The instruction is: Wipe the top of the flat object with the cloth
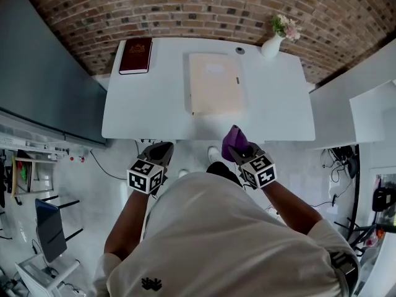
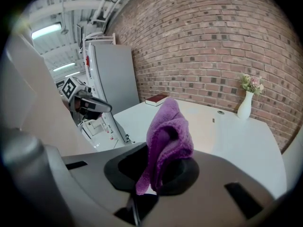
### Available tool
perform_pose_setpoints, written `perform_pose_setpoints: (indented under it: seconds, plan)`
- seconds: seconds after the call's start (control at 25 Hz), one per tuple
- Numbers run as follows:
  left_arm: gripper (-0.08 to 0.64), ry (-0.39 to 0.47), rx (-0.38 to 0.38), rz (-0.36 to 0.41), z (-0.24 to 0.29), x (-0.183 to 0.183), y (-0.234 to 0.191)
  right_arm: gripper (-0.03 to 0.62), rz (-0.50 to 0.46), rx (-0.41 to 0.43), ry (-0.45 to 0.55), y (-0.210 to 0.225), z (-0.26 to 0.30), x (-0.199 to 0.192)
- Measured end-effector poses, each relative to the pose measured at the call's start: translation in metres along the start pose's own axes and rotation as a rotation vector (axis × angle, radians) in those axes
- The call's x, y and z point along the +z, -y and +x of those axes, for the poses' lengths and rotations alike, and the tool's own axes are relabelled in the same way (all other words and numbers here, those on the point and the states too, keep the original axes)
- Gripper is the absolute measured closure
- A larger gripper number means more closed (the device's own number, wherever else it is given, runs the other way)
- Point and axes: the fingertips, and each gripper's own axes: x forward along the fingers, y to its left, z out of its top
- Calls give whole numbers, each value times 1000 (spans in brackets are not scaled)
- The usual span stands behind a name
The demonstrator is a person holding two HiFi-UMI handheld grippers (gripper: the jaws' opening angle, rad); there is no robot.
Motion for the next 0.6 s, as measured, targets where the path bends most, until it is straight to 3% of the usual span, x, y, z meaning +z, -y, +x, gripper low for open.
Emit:
perform_pose_setpoints:
  seconds: [0.36,0.6]
  plan:
    - [535,8,17,-13,-17,-9,0,517,-47,30,-1,-19,3,10]
    - [535,-33,11,-13,-21,-28,-5,517,-40,25,-8,-28,1,5]
